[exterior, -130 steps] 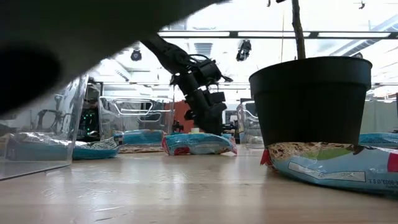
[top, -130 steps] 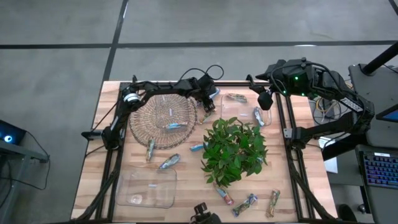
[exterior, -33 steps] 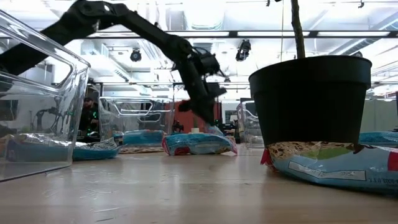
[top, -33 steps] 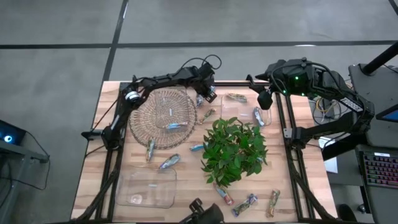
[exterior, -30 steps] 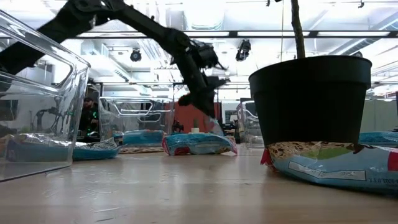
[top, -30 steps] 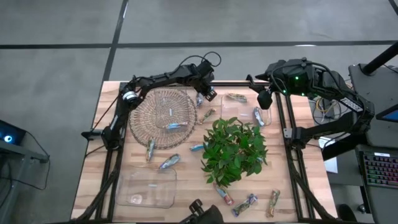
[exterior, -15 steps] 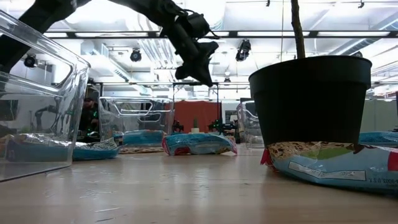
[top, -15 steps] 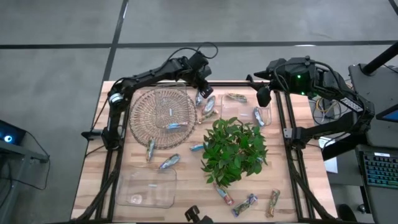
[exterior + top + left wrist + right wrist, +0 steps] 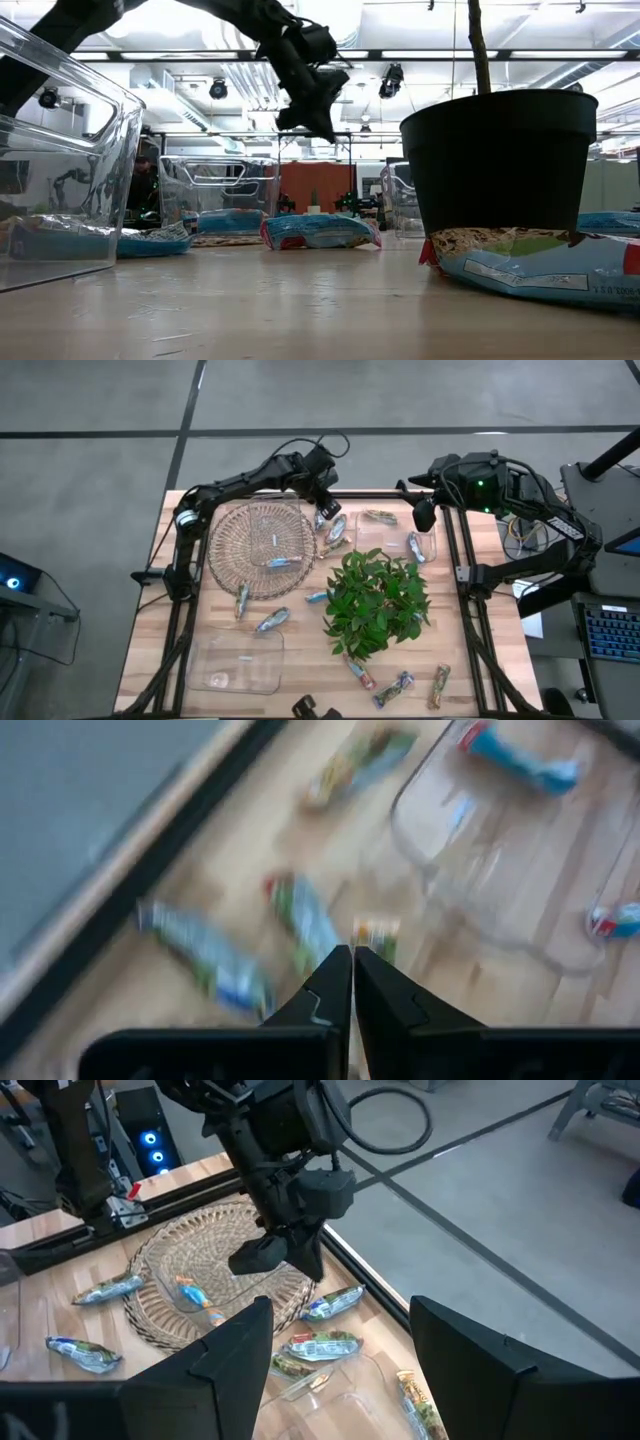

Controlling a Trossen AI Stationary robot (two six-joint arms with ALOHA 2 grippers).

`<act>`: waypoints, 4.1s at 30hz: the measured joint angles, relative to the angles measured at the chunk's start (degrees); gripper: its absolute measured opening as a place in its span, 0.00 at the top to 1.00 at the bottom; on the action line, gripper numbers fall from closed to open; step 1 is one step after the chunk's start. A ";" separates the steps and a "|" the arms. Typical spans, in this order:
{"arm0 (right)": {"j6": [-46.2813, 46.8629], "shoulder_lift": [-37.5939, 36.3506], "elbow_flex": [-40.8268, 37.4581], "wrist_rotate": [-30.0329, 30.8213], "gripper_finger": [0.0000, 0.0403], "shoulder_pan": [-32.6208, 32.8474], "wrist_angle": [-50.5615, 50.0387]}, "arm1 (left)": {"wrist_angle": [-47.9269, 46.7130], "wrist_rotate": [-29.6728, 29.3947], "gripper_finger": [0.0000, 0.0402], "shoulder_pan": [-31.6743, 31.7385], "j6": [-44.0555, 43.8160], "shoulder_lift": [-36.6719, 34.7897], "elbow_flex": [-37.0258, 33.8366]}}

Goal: Pick and place Granola Bars by type
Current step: Put the top red granola bar into the top right transparent bin

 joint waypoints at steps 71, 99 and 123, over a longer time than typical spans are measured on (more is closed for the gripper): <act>-1.95 0.20 0.00 -0.24 0.44 0.00 -2.18 | 24.66 -9.38 0.63 -4.09 -13.92 0.22 -21.44; -0.28 0.22 0.00 -0.31 0.44 -0.02 -2.12 | 16.62 -9.46 0.63 -2.36 -2.61 10.71 -7.23; -0.42 0.37 0.00 -0.39 0.44 0.00 -2.14 | 11.93 -6.41 0.48 -0.90 1.04 10.69 -5.44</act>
